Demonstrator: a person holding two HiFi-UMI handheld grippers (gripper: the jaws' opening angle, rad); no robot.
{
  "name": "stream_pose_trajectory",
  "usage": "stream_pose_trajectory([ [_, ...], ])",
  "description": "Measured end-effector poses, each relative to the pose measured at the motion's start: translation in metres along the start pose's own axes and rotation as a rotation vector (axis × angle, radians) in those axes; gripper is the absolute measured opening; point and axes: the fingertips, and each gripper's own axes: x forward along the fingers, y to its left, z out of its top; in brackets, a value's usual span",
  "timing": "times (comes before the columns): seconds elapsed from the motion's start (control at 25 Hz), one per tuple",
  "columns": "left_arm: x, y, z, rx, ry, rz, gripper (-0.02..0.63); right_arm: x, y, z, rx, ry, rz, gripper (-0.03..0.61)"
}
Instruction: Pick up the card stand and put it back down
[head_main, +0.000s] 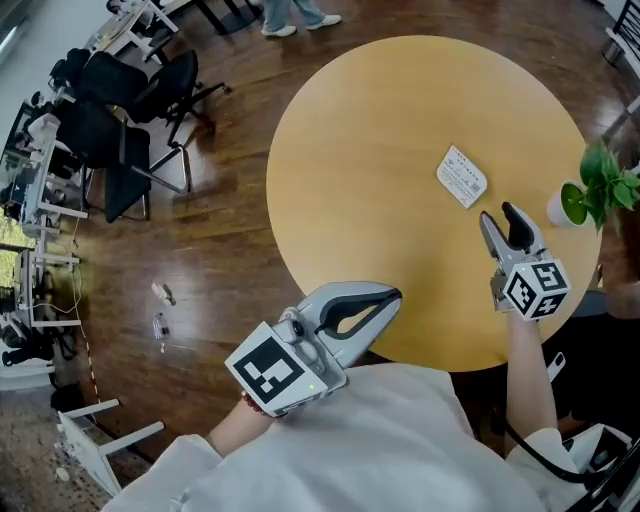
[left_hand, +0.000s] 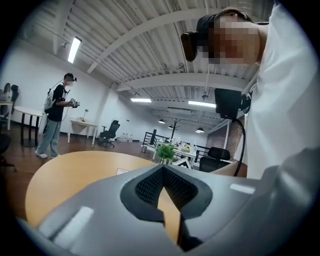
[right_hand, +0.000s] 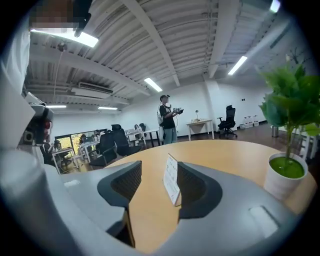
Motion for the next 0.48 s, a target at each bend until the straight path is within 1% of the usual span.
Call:
stream_pose_trajectory([
  [0.12, 0.014, 0.014, -0.009, -0.015, 0.021, 0.012, 0.0, 0.042, -0.03, -0.018, -0.005, 0.063, -0.018, 0.215],
  [0.32, 0.018, 0.036, -0.029, -0.09, 0.012, 0.07, 0.0, 0.089, -0.057, -0.055, -0.004, 0.115, -0.033, 0.201],
  [0.44, 0.018, 0.053, -0.029, -0.097, 0.031, 0.104, 0.0, 0.111, -0.06, -0.06, -0.006, 0.138, -0.007, 0.157],
  [0.48, 0.02, 0.057, -0.026, -0.093, 0.036, 0.106, 0.0, 0.115, -0.059, -0.057, -0.014, 0.141, 0.008, 0.091],
])
